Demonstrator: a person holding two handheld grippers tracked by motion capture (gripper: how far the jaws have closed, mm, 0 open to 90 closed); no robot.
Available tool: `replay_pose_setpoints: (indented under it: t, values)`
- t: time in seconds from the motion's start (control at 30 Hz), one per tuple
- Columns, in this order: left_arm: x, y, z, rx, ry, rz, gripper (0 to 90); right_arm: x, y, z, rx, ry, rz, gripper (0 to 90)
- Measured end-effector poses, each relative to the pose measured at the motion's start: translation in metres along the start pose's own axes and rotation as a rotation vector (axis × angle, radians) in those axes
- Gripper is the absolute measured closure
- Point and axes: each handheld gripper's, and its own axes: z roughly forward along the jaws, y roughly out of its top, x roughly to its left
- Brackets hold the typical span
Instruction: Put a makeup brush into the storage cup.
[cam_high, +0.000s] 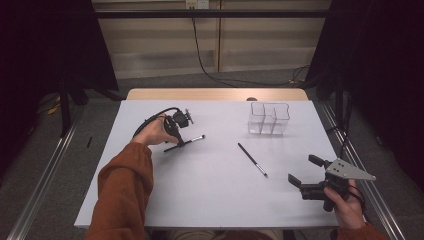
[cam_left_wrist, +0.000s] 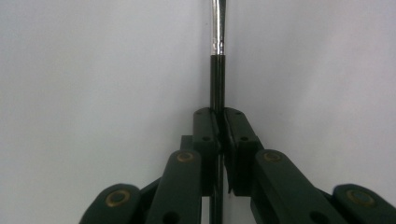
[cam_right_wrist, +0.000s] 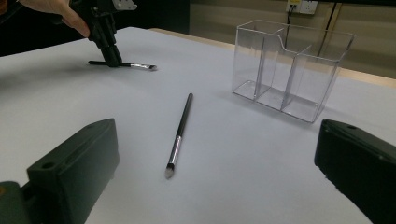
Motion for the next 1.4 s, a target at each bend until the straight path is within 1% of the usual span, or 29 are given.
replay_pose_setpoints:
  t: [0.03, 0.07, 0.17, 0.27, 0.3, 0.33, 0.37, 0.4, 0.43, 0.5, 0.53, 0.57, 0.63, 0.7, 0.83, 0.87, 0.9, 0.97, 1.03, 1.07, 1.1, 1.13, 1.17, 1.23, 1.27, 1.3, 1.33, 1.37, 1.4]
  values:
    - [0.002, -0.001, -0.001, 0.004, -0.007, 0.007, 84.5, 0.0, 0.0, 0.0, -0.001, 0.0, 0.003, 0.0]
    - [0.001, -0.002, 0.0, -0.023, -0.008, -0.022, 84.5, 0.0, 0.0, 0.0, -0.001, -0.001, 0.003, 0.0]
    - [0.002, -0.005, -0.001, -0.037, -0.017, -0.037, 84.5, 0.0, 0.0, 0.0, 0.0, -0.002, 0.001, 0.0]
    - [0.003, -0.007, -0.002, -0.051, -0.007, -0.044, 84.4, 0.0, 0.0, 0.0, 0.0, -0.001, 0.001, 0.0]
    - [0.004, -0.008, -0.003, -0.05, -0.011, -0.048, 84.5, 0.0, 0.0, 0.0, 0.0, -0.003, 0.003, 0.0]
    - [0.004, -0.008, -0.003, -0.058, -0.006, -0.055, 84.4, 0.0, 0.0, 0.0, 0.0, -0.002, 0.005, 0.0]
    - [0.003, -0.01, -0.003, -0.078, -0.004, -0.076, 84.5, 0.0, 0.0, 0.001, 0.0, -0.001, 0.004, 0.0]
    - [0.004, -0.011, -0.004, -0.078, -0.004, -0.068, 84.5, 0.0, 0.0, 0.001, 0.0, -0.003, 0.001, 0.0]
    - [0.004, -0.012, -0.005, -0.09, 0.003, -0.078, 84.4, 0.0, 0.0, 0.001, 0.001, -0.003, 0.001, 0.0]
    - [0.004, -0.014, -0.007, -0.119, -0.002, -0.096, 84.5, 0.0, 0.0, 0.001, 0.0, -0.003, 0.001, 0.0]
    - [0.005, -0.015, -0.009, -0.127, 0.003, -0.097, 84.4, 0.0, 0.0, 0.001, 0.0, -0.002, 0.001, 0.0]
    - [0.005, -0.016, -0.01, -0.14, -0.002, -0.103, 84.4, 0.0, 0.0, 0.001, 0.0, -0.003, 0.001, 0.0]
    - [0.004, -0.018, -0.013, -0.174, -0.001, -0.121, 84.4, 0.0, 0.0, 0.001, 0.0, -0.003, 0.001, 0.0]
    - [0.003, -0.019, -0.017, -0.195, 0.003, -0.124, 84.4, 0.0, 0.0, 0.001, 0.0, -0.004, 0.001, 0.0]
    - [-0.002, -0.021, -0.023, -0.262, 0.001, -0.141, 84.4, 0.0, 0.0, 0.001, -0.002, -0.006, 0.008, 0.0]
    - [-0.003, -0.021, -0.024, -0.261, 0.004, -0.138, 84.5, 0.0, 0.0, 0.001, -0.003, -0.007, 0.005, 0.0]
    - [-0.004, -0.022, -0.025, -0.277, 0.011, -0.141, 84.5, 0.0, 0.0, 0.001, -0.003, -0.007, 0.005, 0.0]
    - [-0.006, -0.023, -0.028, -0.311, 0.009, -0.152, 84.4, 0.0, 0.0, 0.0, -0.006, -0.007, 0.006, 0.0]
    - [-0.008, -0.023, -0.029, -0.342, 0.02, -0.16, 84.4, 0.0, 0.0, 0.001, -0.007, -0.008, 0.007, 0.0]
    - [-0.009, -0.023, -0.031, -0.34, 0.031, -0.146, 84.4, 0.0, 0.0, 0.001, -0.01, -0.008, 0.009, 0.0]
    - [-0.01, -0.023, -0.033, -0.353, 0.032, -0.145, 84.4, 0.0, 0.0, 0.001, -0.013, -0.009, 0.011, 0.0]
    - [-0.012, -0.023, -0.033, -0.382, 0.031, -0.164, 84.4, 0.0, 0.0, 0.001, -0.014, -0.01, 0.013, 0.0]
    - [-0.012, -0.024, -0.035, -0.393, 0.033, -0.154, 84.4, 0.0, 0.0, 0.001, -0.014, -0.01, 0.013, 0.0]
    - [-0.013, -0.025, -0.037, -0.419, 0.048, -0.159, 84.4, 0.0, 0.0, 0.001, -0.014, -0.01, 0.012, 0.0]
    - [-0.013, -0.026, -0.037, -0.433, 0.048, -0.165, 84.4, 0.0, 0.0, 0.001, -0.013, -0.01, 0.012, 0.0]
    - [-0.014, -0.027, -0.036, -0.461, 0.048, -0.192, 84.5, 0.0, 0.0, 0.001, -0.014, -0.009, 0.012, 0.0]
    - [-0.014, -0.028, -0.036, -0.467, 0.055, -0.201, 84.4, 0.0, 0.0, 0.001, -0.015, -0.01, 0.013, 0.0]
    - [-0.013, -0.03, -0.037, -0.467, 0.051, -0.199, 84.5, 0.0, 0.0, 0.001, -0.015, -0.011, 0.014, 0.0]
    - [-0.014, -0.031, -0.036, -0.479, 0.058, -0.203, 84.5, 0.0, 0.0, 0.001, -0.015, -0.011, 0.014, 0.0]
